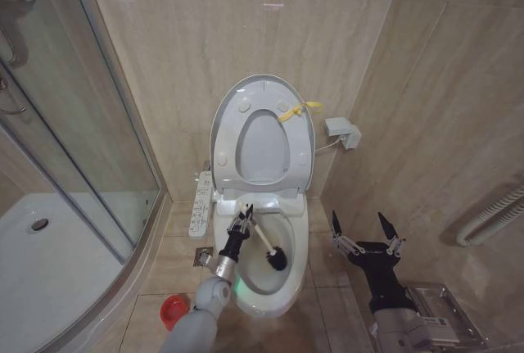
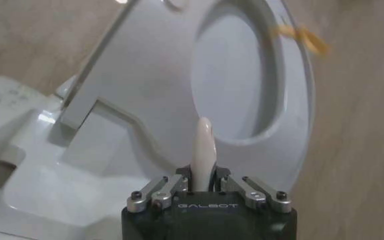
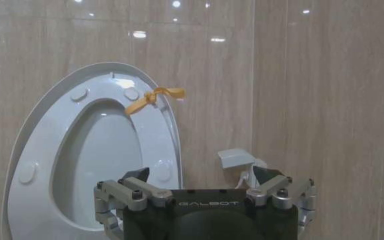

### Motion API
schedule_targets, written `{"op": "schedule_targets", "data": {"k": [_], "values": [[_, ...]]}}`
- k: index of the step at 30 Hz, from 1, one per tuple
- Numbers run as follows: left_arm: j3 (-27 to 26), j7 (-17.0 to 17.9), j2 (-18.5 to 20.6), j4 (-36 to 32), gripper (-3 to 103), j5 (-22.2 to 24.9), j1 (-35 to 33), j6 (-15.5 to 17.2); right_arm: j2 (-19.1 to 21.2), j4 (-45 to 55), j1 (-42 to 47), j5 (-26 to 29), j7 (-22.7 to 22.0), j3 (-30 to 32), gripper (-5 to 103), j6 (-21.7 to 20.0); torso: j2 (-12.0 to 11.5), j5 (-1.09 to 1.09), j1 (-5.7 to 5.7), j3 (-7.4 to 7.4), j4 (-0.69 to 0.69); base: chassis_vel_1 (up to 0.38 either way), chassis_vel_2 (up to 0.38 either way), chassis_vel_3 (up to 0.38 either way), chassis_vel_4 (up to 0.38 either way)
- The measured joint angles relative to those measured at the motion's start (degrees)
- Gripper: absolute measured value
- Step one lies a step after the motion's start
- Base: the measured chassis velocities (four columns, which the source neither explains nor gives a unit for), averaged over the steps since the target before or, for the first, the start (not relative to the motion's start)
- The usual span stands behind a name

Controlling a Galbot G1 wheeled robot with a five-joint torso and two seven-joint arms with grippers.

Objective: Open the toilet lid, clean the toilet bowl with a toilet brush, close the toilet lid, and flush.

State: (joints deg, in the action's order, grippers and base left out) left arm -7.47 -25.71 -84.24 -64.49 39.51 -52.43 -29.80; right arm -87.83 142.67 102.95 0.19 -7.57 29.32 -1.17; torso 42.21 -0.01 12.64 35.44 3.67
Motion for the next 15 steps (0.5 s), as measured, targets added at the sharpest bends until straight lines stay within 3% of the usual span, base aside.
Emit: {"op": "schedule_targets", "data": {"k": [3,6,8,11,15], "values": [[-2.3,-0.7,-1.1,3.7,22,-9.5,0.6,-3.8,0.0,0.0,0.0,0.0,0.0,0.0,100,0.0,0.0,0.00,0.00,0.00,-0.01,0.000,0.000,0.000,0.000],[-3.2,-0.8,-1.8,4.8,22,-12.4,1.0,-5.3,0.0,0.0,0.0,0.0,0.0,0.0,100,0.0,0.0,0.01,0.00,0.00,-0.01,0.000,0.000,0.000,0.000],[-2.7,-0.6,-1.8,4.4,22,-11.0,1.0,-5.1,0.0,0.0,0.0,0.0,0.0,0.0,100,0.0,0.0,0.00,0.00,0.01,-0.01,0.000,0.000,0.000,0.000],[-0.2,0.4,-2.2,1.5,22,-1.2,0.8,-3.1,0.0,0.0,0.0,0.0,0.0,0.0,100,0.0,0.0,0.00,0.00,0.01,0.00,0.000,0.000,0.000,0.000],[-0.3,0.7,-3.4,1.2,22,3.3,1.1,-2.5,0.0,0.0,0.0,0.0,0.0,0.0,100,0.0,0.0,0.02,0.00,0.01,-0.01,0.000,0.000,0.000,0.000]]}}
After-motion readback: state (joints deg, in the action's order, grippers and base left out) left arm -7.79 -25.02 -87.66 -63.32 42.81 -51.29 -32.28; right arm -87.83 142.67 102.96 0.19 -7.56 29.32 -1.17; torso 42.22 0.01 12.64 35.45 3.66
